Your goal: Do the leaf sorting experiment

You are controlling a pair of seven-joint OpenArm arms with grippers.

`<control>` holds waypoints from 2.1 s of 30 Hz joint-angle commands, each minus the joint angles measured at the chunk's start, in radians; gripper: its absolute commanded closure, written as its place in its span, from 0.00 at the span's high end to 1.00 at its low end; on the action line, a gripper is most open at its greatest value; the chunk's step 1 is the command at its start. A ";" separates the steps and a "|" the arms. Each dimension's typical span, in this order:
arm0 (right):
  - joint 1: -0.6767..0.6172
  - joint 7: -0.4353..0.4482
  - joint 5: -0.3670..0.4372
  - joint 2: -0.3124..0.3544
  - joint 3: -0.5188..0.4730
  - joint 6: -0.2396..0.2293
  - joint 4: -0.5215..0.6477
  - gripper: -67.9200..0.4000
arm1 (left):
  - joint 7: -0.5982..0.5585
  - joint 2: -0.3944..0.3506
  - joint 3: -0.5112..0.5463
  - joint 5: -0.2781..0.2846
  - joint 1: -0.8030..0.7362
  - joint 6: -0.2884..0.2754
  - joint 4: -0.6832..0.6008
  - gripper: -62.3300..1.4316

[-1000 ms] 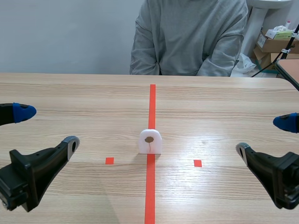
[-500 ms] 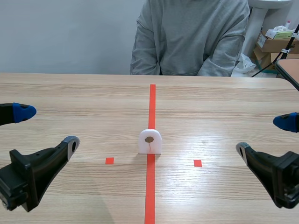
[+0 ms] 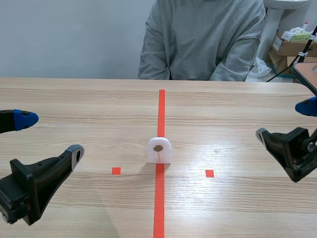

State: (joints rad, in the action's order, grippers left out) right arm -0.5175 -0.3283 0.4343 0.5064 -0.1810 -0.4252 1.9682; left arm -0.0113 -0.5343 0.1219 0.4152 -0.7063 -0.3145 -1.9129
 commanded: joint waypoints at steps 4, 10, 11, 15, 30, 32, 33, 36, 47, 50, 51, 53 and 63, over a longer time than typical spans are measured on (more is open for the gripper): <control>0.141 -0.034 0.007 0.059 0.076 -0.018 -0.099 0.78 | -0.014 0.009 0.003 0.007 -0.005 -0.002 -0.011 1.00; 0.335 -0.036 0.007 0.083 0.228 -0.093 -0.272 0.81 | -0.014 0.045 0.003 0.006 -0.005 -0.002 -0.011 1.00; 0.368 -0.036 0.007 0.083 0.258 -0.109 -0.299 0.81 | -0.014 0.050 0.003 0.006 -0.005 -0.002 -0.011 1.00; 0.488 -0.037 0.007 0.081 0.386 -0.147 -0.391 0.81 | -0.014 0.058 0.003 0.006 -0.005 -0.002 -0.011 1.00; 0.814 -0.036 -0.031 -0.079 0.692 -0.198 -0.703 0.81 | -0.014 0.058 0.003 0.006 -0.005 -0.002 -0.011 1.00; 0.832 -0.035 -0.045 -0.101 0.720 -0.202 -0.730 0.81 | -0.013 0.058 0.003 0.006 -0.005 -0.002 -0.011 1.00; 0.838 -0.032 -0.051 -0.111 0.735 -0.203 -0.742 0.81 | -0.013 0.058 0.003 0.006 -0.005 -0.002 -0.011 1.00; 0.851 -0.024 -0.072 -0.137 0.774 -0.204 -0.771 0.81 | -0.013 0.058 0.003 0.006 -0.005 -0.002 -0.011 1.00; 0.867 0.040 -0.174 -0.240 0.847 -0.188 -0.899 0.80 | -0.013 0.058 0.003 0.006 -0.005 -0.002 -0.011 1.00; 0.872 0.047 -0.187 -0.255 0.858 -0.179 -0.902 0.80 | -0.013 0.058 0.003 0.006 -0.005 -0.002 -0.011 1.00; 0.873 0.050 -0.188 -0.257 0.861 -0.177 -0.902 0.80 | -0.013 0.058 0.003 0.006 -0.005 -0.002 -0.011 1.00; 0.874 0.058 -0.188 -0.257 0.866 -0.177 -0.902 0.79 | -0.013 0.058 0.003 0.006 -0.005 -0.002 -0.011 1.00; 0.874 0.093 -0.188 -0.257 0.867 -0.166 -0.902 0.61 | -0.013 0.058 0.003 0.006 -0.005 -0.002 -0.011 1.00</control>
State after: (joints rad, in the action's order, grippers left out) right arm 0.3347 -0.2535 0.2390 0.2440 0.6891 -0.5903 1.0470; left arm -0.0113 -0.4820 0.1219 0.4152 -0.7063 -0.3145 -1.9129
